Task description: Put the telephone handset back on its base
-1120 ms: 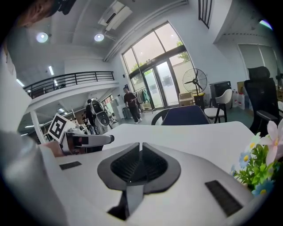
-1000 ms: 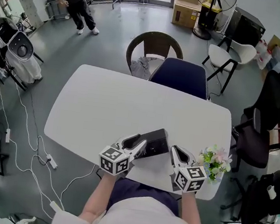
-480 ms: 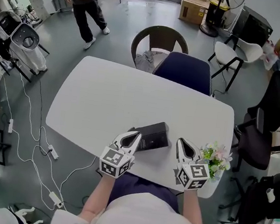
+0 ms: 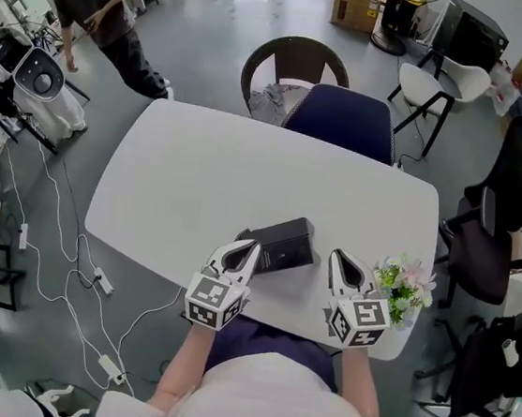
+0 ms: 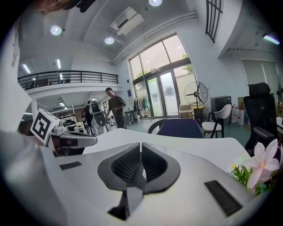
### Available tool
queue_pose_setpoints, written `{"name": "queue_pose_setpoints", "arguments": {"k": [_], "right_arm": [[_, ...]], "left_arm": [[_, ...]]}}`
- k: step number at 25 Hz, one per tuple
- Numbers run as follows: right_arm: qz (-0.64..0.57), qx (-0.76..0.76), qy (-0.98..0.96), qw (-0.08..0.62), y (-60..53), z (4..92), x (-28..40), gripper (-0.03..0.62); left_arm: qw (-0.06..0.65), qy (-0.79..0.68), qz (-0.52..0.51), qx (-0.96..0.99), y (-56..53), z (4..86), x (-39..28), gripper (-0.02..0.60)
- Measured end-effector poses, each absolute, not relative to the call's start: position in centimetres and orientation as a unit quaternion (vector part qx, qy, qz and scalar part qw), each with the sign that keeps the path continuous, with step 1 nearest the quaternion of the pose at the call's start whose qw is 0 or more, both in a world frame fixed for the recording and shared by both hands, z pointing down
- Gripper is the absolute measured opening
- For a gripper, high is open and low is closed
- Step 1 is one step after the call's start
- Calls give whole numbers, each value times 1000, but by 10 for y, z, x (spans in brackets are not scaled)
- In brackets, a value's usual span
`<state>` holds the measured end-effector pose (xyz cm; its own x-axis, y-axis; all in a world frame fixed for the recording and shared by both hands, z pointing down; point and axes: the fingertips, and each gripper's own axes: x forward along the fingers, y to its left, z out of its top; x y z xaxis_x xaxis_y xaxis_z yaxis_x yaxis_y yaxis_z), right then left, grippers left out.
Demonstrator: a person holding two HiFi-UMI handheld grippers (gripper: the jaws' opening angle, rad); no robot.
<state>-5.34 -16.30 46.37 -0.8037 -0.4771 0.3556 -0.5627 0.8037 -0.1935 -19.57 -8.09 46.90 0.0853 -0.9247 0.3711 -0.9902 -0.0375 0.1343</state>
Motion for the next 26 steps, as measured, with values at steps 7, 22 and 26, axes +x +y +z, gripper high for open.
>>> {"name": "queue_pose_setpoints", "arguments": {"k": [7, 22, 26], "right_arm": [[137, 297, -934, 144, -170, 462, -50, 37], [126, 346, -921, 126, -189, 457, -39, 37], [126, 354, -918, 124, -191, 457, -35, 35]], "left_arm": [[174, -678, 87, 709, -82, 469, -203, 15], [158, -694, 72, 699, -91, 463, -220, 15], [156, -697, 70, 697, -92, 462, -224, 15]]}}
